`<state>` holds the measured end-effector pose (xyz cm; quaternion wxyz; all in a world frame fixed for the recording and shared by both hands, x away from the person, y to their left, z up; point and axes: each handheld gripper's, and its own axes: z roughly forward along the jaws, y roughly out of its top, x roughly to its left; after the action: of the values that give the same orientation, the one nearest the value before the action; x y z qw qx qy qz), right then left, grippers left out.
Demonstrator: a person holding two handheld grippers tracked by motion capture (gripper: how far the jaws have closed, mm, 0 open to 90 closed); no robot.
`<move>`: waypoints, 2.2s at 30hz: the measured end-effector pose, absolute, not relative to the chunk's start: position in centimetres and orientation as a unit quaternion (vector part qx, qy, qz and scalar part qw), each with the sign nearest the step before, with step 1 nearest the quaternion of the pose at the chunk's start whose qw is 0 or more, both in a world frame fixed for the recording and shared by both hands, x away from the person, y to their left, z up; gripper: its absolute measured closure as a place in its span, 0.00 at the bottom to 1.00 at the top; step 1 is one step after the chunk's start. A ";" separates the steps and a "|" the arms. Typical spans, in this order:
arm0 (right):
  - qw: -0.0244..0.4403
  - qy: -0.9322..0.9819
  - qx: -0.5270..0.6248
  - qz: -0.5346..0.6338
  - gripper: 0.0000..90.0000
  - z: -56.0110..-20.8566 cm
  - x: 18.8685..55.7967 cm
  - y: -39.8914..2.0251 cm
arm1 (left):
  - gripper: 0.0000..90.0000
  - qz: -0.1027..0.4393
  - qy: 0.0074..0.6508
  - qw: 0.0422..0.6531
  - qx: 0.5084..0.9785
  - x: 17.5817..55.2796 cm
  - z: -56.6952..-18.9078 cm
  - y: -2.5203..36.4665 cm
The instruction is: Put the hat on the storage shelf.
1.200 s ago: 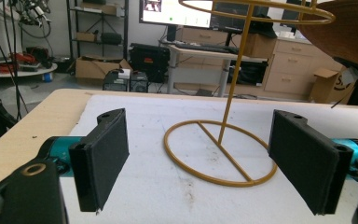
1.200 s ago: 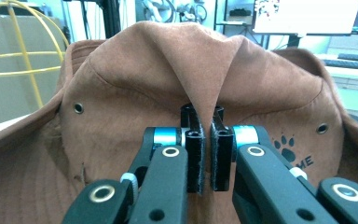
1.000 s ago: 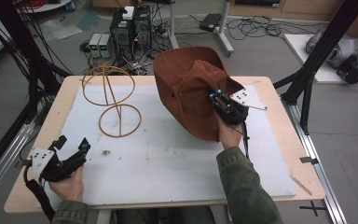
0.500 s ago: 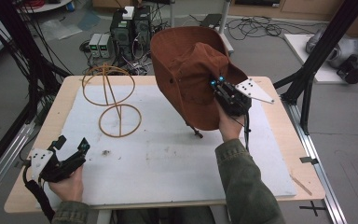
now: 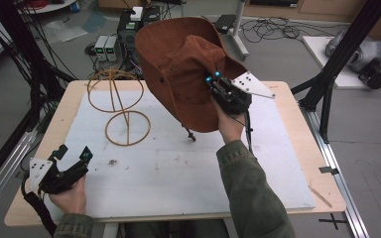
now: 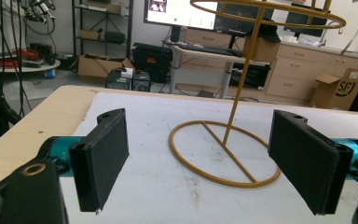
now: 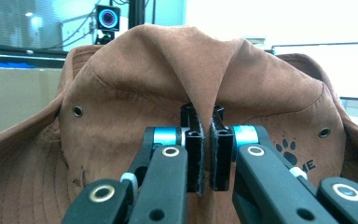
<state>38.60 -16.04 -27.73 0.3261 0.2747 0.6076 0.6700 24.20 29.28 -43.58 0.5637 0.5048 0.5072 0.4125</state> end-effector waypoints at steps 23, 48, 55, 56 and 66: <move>0.294 0.619 0.247 0.685 0.97 -26.6 40.0 -8.7 | 0.23 0.403 0.513 0.573 0.497 24.1 -43.7 29.6; 0.244 0.619 0.219 0.713 0.97 -26.0 41.4 -0.8 | 0.22 0.385 0.514 0.584 0.496 23.7 -44.0 29.6; 0.234 0.645 0.205 0.698 0.97 -26.1 42.0 0.4 | 0.22 0.379 0.516 0.590 0.493 23.9 -44.1 29.6; 0.227 0.656 0.202 0.691 0.98 -26.2 42.1 0.8 | 0.22 0.378 0.515 0.588 0.496 24.0 -44.1 29.6; 0.220 0.680 0.200 0.670 0.97 -26.0 42.6 1.9 | 0.22 0.380 0.514 0.586 0.498 24.0 -44.1 29.5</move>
<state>42.61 1.93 -26.02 0.2196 0.2004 0.6801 0.6701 23.98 29.52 -44.07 0.5856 0.4980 0.5144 0.3801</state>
